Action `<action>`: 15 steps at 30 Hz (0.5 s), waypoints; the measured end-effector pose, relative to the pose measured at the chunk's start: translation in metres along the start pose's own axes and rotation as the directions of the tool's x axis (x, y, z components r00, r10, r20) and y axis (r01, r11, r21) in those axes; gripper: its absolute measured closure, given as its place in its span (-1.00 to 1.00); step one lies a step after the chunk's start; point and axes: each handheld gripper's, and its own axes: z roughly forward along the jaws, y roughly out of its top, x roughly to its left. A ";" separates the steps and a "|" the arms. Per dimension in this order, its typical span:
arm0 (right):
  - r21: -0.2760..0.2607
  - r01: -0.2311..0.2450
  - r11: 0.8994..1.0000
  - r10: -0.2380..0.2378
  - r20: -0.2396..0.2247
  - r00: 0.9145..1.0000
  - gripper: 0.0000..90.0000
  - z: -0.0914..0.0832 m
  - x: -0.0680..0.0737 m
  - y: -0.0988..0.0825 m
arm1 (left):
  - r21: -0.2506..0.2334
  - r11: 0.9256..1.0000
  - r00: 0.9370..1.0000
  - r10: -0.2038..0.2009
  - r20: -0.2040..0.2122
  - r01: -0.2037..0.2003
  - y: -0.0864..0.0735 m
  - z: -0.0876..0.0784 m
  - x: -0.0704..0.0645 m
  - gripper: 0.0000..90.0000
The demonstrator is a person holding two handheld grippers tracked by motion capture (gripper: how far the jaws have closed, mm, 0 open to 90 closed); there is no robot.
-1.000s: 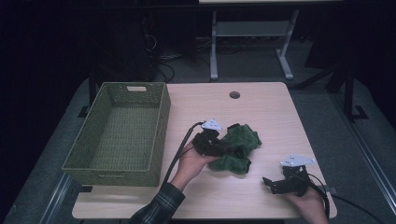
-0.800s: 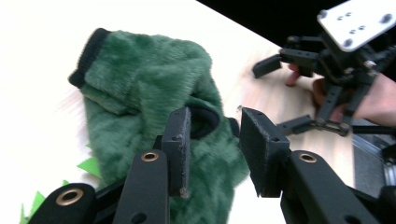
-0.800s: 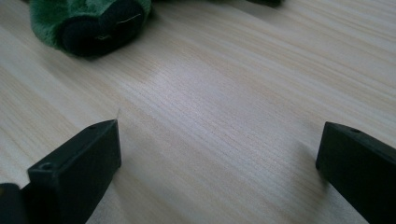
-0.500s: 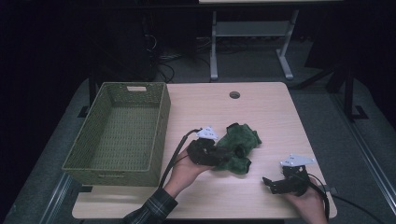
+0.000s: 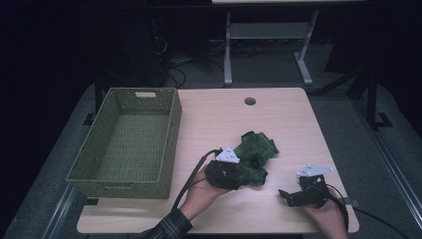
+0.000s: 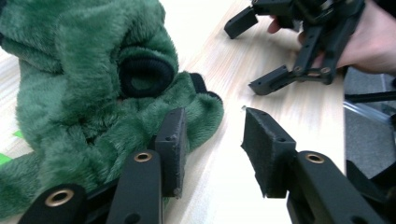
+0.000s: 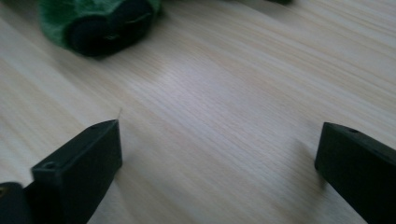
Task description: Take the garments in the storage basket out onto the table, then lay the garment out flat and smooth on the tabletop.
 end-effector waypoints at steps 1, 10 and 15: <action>-0.005 0.002 1.000 -0.003 -0.015 1.000 -0.89 0.000 0.001 0.001 | -0.001 1.000 1.000 0.000 -0.007 0.000 -0.001 0.003 0.000 0.29; -0.065 0.025 0.998 -0.033 -0.132 0.991 -0.70 0.002 0.016 0.015 | 0.063 0.998 0.997 0.022 -0.079 -0.017 -0.010 0.025 0.010 0.17; -0.094 0.049 0.994 -0.065 -0.181 0.981 -0.61 0.009 0.024 0.025 | 0.076 0.997 0.997 0.007 -0.082 0.000 -0.014 0.032 0.017 0.23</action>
